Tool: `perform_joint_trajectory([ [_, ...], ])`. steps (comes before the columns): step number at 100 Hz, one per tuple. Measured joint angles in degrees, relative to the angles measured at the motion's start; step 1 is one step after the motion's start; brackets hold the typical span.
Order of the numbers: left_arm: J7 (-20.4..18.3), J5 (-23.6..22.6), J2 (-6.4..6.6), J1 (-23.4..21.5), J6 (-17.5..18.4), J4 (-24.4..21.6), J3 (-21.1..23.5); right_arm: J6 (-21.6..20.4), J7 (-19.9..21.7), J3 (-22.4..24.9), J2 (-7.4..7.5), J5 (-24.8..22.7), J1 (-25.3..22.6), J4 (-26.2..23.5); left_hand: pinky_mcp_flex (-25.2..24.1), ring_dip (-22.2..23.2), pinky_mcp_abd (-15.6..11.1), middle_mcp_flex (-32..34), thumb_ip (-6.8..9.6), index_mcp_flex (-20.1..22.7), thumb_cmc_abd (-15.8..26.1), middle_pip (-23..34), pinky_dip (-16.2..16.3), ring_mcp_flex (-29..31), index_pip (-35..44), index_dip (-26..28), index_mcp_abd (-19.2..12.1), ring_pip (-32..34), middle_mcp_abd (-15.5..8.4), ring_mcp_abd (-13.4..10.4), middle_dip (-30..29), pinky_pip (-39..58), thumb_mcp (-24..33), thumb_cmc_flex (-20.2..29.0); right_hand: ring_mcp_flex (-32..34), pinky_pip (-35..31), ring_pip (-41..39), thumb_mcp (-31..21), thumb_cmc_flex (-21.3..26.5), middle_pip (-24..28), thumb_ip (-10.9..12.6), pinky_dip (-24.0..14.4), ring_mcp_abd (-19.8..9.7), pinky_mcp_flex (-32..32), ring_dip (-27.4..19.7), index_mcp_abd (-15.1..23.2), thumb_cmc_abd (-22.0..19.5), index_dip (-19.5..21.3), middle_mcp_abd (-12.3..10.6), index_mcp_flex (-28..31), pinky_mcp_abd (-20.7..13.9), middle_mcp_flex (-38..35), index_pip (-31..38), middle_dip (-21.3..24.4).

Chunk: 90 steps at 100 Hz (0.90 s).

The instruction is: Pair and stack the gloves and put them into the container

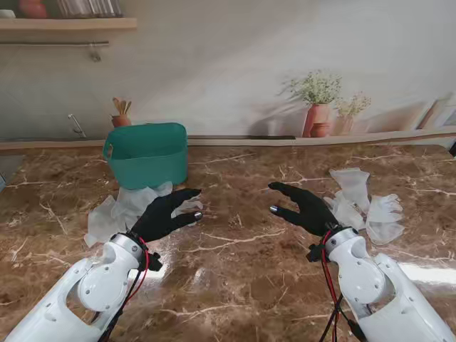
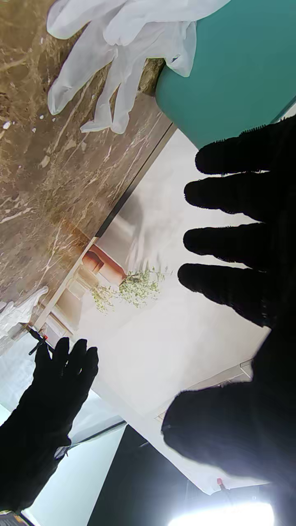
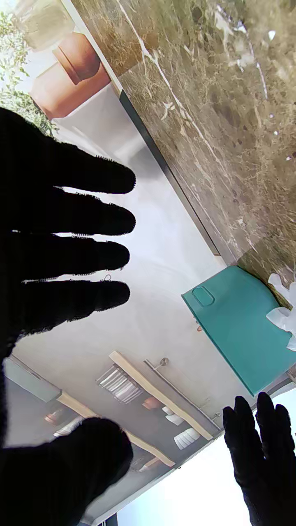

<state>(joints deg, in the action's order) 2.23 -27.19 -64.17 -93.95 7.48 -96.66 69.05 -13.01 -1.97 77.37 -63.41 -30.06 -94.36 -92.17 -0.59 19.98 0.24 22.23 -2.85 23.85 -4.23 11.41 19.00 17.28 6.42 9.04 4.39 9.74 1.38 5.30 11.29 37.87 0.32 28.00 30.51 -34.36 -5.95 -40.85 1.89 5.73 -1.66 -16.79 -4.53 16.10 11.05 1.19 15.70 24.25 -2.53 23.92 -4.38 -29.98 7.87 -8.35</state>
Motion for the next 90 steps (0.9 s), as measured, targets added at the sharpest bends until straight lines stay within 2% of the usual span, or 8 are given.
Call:
perform_joint_trajectory([
  [32,-1.0,-1.4,0.10,-0.3,-0.3,-0.4,0.9,-0.2,-0.5,0.1,-0.08,0.2,-0.4,0.5,0.0,0.0,0.2,0.0,0.00,0.0,0.0,0.0,0.0,0.0,0.0,0.0,0.0,0.0,0.0,0.0,0.0,-0.1,0.0,0.6,0.0,0.0,0.0,0.0,0.0,0.0,0.0,0.0,0.0,0.0,0.0,0.0,0.0,0.0,0.0,0.0,0.1,-0.3,0.0,0.0],
  [38,-1.5,-2.5,0.15,-0.2,-0.4,-0.5,1.4,-0.1,-0.5,0.2,-0.09,0.1,-0.5,0.5,-0.6,0.0,3.0,0.0,0.00,0.0,0.0,0.0,0.0,0.0,0.0,0.0,-0.1,0.0,0.0,0.0,0.0,-0.1,0.0,1.1,0.0,0.0,0.0,0.0,0.0,0.0,0.0,0.0,0.0,0.0,0.0,0.0,0.0,0.0,0.0,0.0,0.5,-0.3,0.0,0.0],
  [45,-2.4,-6.1,0.23,0.1,-1.1,-0.6,2.2,0.0,-0.5,0.3,-0.09,0.0,-0.5,0.5,-1.4,0.0,7.2,0.0,0.00,0.0,0.0,0.0,0.0,0.0,0.0,0.0,-0.4,0.0,0.0,0.0,0.0,-0.1,0.0,1.1,0.1,0.0,0.0,0.0,0.1,0.0,0.0,0.0,0.0,0.0,0.0,0.0,0.0,0.0,0.0,0.0,0.8,-0.8,0.0,0.0],
  [50,-3.2,-8.5,0.33,0.6,-2.8,-0.7,3.0,0.3,-0.3,0.3,-0.09,0.1,-0.5,0.4,-2.0,0.0,9.5,0.0,0.00,0.0,0.0,0.0,1.5,0.0,-0.1,0.0,-0.5,0.0,0.0,0.0,0.0,-0.1,0.0,1.6,0.1,-0.1,0.0,0.0,0.1,0.0,0.0,0.0,0.0,0.0,0.0,0.0,0.0,0.0,0.0,0.7,1.5,-0.8,0.1,0.0],
  [56,-5.8,-9.3,0.57,1.4,-4.4,-0.8,4.2,0.7,0.3,0.4,-0.09,0.4,-0.4,0.3,-2.1,0.5,11.1,-0.8,0.00,0.0,-0.3,-0.1,3.4,0.0,-0.1,0.0,-0.5,0.0,-0.1,0.5,0.0,-0.1,0.0,1.9,0.1,-0.1,0.0,0.0,0.1,0.0,0.0,0.0,0.0,0.0,0.0,0.0,0.0,0.0,0.0,0.8,1.5,-0.8,0.1,0.0],
  [69,-9.3,-11.4,1.37,4.1,-3.7,-0.1,7.0,1.0,1.2,0.6,0.01,-0.1,0.1,0.4,-2.1,0.8,11.3,-1.8,0.00,0.0,-0.7,-0.4,4.9,0.0,-0.2,0.0,-0.5,0.0,-0.3,0.5,-0.1,0.0,0.0,1.9,0.1,-0.1,0.0,0.0,0.4,0.0,0.0,0.0,0.0,0.0,0.0,0.0,0.0,0.0,0.0,0.8,2.0,-0.8,0.1,0.0],
  [80,-10.7,-14.7,2.17,6.8,-3.1,1.2,8.7,1.0,0.6,0.4,0.02,-0.4,0.8,1.0,-2.1,1.3,11.5,-3.0,0.00,0.0,-0.9,-0.8,5.3,0.0,-0.2,0.0,-1.2,0.0,-1.0,0.5,-0.1,0.0,0.0,3.3,0.1,-0.1,0.0,0.0,0.4,0.0,0.0,0.0,0.0,-0.1,0.0,0.0,0.0,0.0,0.0,0.8,2.0,-0.8,0.1,0.0],
  [90,-14.1,-15.8,2.73,9.4,-3.5,2.3,10.1,1.5,0.0,-0.3,0.01,0.3,1.3,1.9,-2.1,1.4,11.7,-2.9,0.00,0.0,-1.2,-0.8,5.6,0.0,-0.2,0.0,-1.3,0.0,-1.2,0.5,-0.4,0.0,0.0,3.3,0.1,-0.1,0.0,0.1,0.7,0.0,0.0,0.0,0.0,-0.1,0.0,0.0,0.0,0.0,0.0,0.8,2.1,-0.8,0.1,0.0],
])
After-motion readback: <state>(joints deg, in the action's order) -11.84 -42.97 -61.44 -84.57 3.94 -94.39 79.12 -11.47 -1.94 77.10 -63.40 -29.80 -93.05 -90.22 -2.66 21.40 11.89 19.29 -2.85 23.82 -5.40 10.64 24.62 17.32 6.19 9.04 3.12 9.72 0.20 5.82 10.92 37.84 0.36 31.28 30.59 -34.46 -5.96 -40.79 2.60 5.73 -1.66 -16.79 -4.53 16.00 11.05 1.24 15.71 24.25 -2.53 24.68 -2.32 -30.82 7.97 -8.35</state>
